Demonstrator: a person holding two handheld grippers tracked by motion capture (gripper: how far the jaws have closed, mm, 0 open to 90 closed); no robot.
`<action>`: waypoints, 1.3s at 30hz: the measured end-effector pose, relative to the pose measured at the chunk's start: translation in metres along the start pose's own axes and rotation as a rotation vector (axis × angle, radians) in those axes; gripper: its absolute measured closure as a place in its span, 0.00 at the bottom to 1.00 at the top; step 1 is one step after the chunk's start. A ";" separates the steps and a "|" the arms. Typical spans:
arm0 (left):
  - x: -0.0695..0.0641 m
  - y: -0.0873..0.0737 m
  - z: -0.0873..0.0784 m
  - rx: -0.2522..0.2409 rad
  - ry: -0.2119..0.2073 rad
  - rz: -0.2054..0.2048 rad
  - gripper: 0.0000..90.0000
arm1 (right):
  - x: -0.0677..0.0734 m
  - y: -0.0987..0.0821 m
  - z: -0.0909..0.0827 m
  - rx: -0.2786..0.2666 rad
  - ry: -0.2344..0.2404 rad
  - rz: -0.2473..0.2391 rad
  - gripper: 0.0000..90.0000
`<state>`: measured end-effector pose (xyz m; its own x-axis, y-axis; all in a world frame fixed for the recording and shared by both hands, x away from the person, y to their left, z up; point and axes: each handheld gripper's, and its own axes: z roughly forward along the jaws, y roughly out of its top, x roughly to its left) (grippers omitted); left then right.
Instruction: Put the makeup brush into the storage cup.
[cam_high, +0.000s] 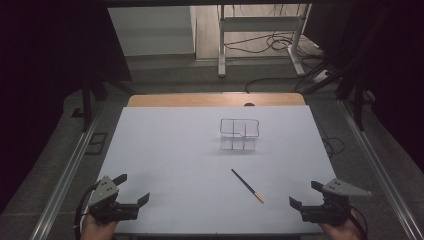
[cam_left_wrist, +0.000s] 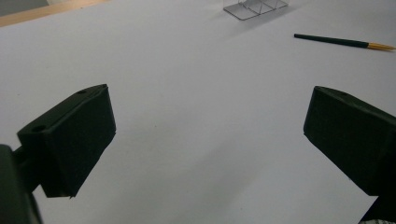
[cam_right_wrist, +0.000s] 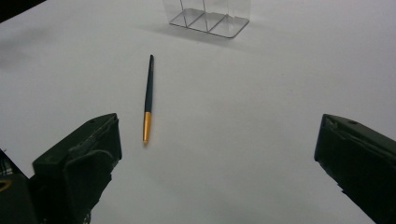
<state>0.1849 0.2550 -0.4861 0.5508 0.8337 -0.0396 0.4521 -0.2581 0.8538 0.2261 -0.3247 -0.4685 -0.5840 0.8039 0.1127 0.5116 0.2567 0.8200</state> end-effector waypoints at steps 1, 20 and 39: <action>0.000 0.000 0.000 0.003 0.003 0.001 0.03 | 0.000 0.000 0.000 -0.002 0.000 0.003 0.02; -0.001 -0.001 0.003 0.013 -0.023 -0.003 0.01 | 0.005 0.001 0.003 0.031 0.023 -0.052 0.03; -0.005 -0.002 0.006 0.074 -0.037 0.009 0.00 | 0.015 0.010 0.013 0.086 0.003 -0.120 0.00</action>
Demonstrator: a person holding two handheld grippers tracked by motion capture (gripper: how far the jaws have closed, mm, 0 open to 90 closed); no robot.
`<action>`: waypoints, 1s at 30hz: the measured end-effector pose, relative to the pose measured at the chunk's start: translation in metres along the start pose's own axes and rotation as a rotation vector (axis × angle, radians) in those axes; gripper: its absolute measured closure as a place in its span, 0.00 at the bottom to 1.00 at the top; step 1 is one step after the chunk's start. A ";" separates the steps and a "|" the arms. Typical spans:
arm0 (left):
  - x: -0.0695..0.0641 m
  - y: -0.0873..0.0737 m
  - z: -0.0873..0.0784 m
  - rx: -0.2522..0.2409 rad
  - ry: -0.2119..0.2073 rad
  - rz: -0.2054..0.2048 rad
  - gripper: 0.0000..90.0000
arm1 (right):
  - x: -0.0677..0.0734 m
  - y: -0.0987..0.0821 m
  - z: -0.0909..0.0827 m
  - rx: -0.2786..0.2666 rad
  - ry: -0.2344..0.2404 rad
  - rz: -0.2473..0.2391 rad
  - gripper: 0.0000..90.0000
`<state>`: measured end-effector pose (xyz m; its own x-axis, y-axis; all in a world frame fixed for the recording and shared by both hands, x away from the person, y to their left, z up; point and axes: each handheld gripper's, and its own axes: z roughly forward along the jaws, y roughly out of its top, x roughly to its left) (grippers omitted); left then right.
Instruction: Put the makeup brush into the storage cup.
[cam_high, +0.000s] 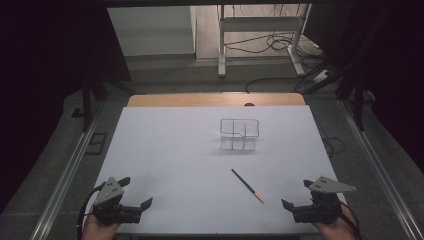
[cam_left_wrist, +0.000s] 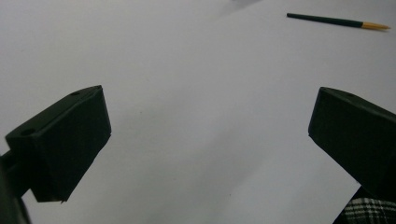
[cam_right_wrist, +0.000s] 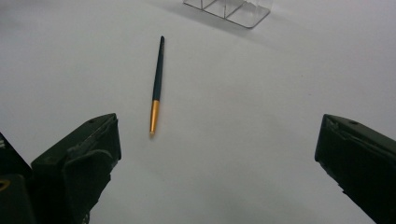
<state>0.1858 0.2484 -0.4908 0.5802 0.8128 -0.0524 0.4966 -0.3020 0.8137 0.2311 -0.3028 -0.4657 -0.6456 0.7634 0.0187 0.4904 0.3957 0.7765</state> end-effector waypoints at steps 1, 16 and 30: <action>-0.001 0.000 0.000 0.008 0.000 0.005 0.00 | 0.000 0.001 0.000 0.003 0.001 0.001 0.00; -0.002 -0.003 -0.002 -0.010 -0.008 0.009 0.00 | 0.004 0.010 0.004 0.006 0.031 0.014 0.00; -0.002 -0.003 -0.001 -0.008 -0.016 0.012 0.00 | 0.007 0.020 0.017 0.066 0.021 -0.006 0.00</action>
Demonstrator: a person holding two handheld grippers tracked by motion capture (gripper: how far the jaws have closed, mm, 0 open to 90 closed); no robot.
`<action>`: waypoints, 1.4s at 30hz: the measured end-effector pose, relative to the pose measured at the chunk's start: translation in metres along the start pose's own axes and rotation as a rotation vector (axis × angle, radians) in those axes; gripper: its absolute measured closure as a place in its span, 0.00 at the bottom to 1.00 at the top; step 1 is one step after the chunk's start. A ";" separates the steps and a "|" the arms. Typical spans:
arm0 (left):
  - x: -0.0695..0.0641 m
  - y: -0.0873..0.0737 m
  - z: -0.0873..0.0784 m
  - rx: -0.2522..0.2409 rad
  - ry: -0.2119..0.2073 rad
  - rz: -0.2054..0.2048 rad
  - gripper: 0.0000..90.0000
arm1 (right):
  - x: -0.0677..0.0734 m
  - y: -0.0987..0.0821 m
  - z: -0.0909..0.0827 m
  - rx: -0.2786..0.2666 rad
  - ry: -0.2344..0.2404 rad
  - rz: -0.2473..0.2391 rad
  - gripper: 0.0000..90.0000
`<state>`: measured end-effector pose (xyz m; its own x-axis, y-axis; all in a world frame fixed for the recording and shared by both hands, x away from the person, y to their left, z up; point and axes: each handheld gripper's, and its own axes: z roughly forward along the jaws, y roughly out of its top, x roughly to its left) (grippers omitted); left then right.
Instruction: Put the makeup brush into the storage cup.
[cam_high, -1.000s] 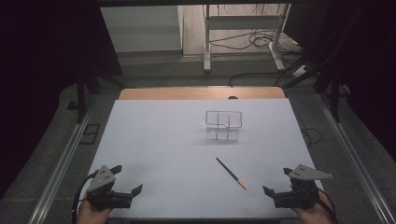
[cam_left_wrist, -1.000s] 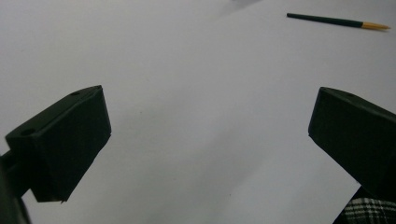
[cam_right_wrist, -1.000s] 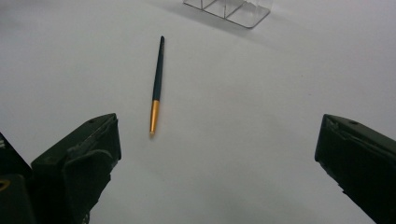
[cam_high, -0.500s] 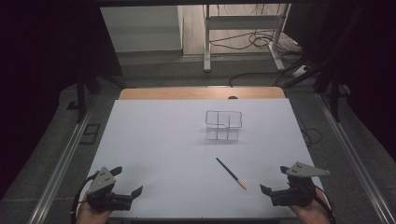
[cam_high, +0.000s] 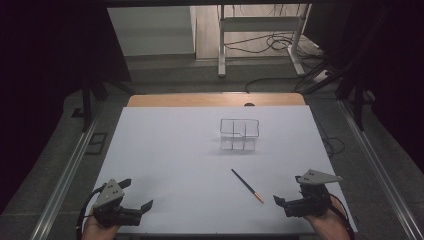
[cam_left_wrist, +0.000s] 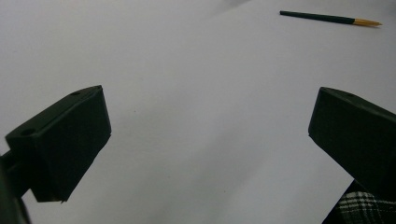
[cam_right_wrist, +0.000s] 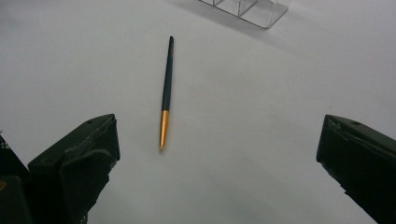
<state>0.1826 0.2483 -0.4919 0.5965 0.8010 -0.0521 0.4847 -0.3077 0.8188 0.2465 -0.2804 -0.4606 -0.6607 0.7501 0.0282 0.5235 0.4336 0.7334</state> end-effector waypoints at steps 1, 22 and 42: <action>0.000 0.000 0.000 0.000 -0.001 0.000 0.00 | 0.000 0.001 0.001 0.005 0.000 0.005 0.00; 0.001 0.000 0.000 0.000 -0.008 -0.009 0.00 | 0.000 0.020 0.016 0.033 0.037 0.034 0.00; 0.001 0.000 0.000 0.001 -0.013 -0.008 0.00 | 0.004 0.039 0.039 0.169 0.045 -0.025 0.12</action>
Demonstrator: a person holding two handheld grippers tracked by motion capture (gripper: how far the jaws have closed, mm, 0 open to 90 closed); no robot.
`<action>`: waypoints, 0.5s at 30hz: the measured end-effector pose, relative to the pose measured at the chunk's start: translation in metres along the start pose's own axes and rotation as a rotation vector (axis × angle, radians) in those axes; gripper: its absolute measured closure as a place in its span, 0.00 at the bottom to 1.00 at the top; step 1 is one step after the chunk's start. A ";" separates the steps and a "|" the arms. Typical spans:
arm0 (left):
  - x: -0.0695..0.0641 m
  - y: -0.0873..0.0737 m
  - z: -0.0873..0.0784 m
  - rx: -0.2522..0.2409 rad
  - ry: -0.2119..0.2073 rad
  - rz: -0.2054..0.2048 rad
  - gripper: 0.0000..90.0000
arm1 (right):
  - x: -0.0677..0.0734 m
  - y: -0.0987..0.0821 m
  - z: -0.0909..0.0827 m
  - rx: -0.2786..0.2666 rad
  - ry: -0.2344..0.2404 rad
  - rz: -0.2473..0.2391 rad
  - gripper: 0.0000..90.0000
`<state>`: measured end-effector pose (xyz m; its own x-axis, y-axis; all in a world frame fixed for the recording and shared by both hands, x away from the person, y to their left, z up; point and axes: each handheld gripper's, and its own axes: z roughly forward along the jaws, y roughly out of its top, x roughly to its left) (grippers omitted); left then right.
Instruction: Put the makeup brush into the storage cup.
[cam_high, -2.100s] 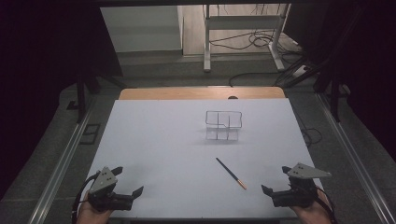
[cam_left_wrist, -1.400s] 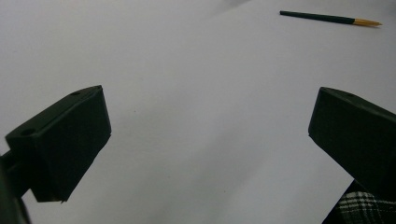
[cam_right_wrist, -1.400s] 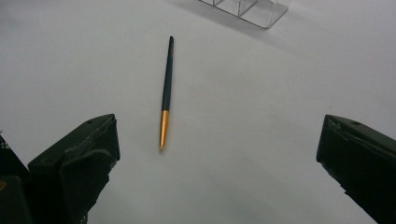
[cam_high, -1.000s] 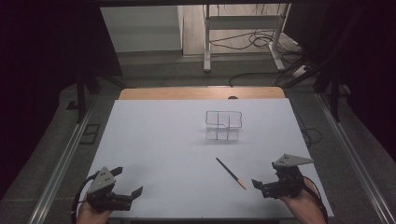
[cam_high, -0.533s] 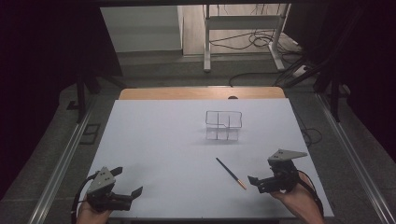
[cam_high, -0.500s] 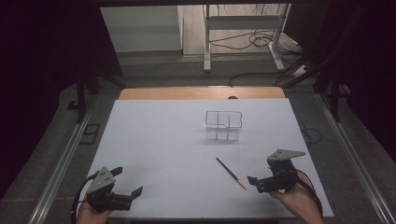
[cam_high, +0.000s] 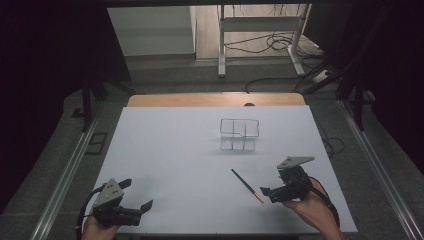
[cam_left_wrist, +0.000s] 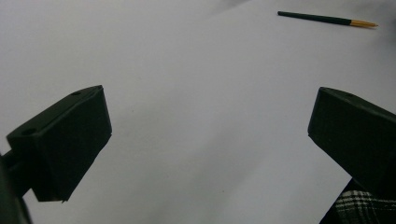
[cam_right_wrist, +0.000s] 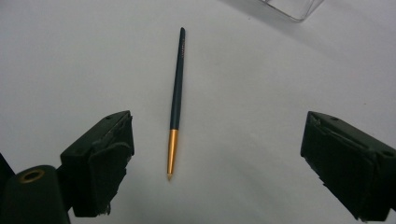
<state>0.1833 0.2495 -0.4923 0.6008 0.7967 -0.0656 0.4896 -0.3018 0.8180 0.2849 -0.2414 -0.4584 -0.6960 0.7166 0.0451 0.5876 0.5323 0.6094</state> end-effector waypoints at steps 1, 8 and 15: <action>0.000 0.000 0.000 0.000 0.000 0.000 0.00 | 0.000 0.001 0.001 0.008 0.000 0.000 0.12; 0.000 0.000 0.000 0.000 -0.001 0.001 0.00 | 0.000 0.009 0.008 0.049 -0.003 -0.029 0.17; 0.000 0.000 0.000 0.000 -0.001 0.002 0.00 | 0.000 0.016 0.011 0.080 -0.006 -0.045 0.19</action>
<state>0.1832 0.2494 -0.4922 0.6026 0.7955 -0.0646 0.4883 -0.3035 0.8182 0.2992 -0.2277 -0.4576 -0.7199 0.6939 0.0142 0.5871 0.5979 0.5457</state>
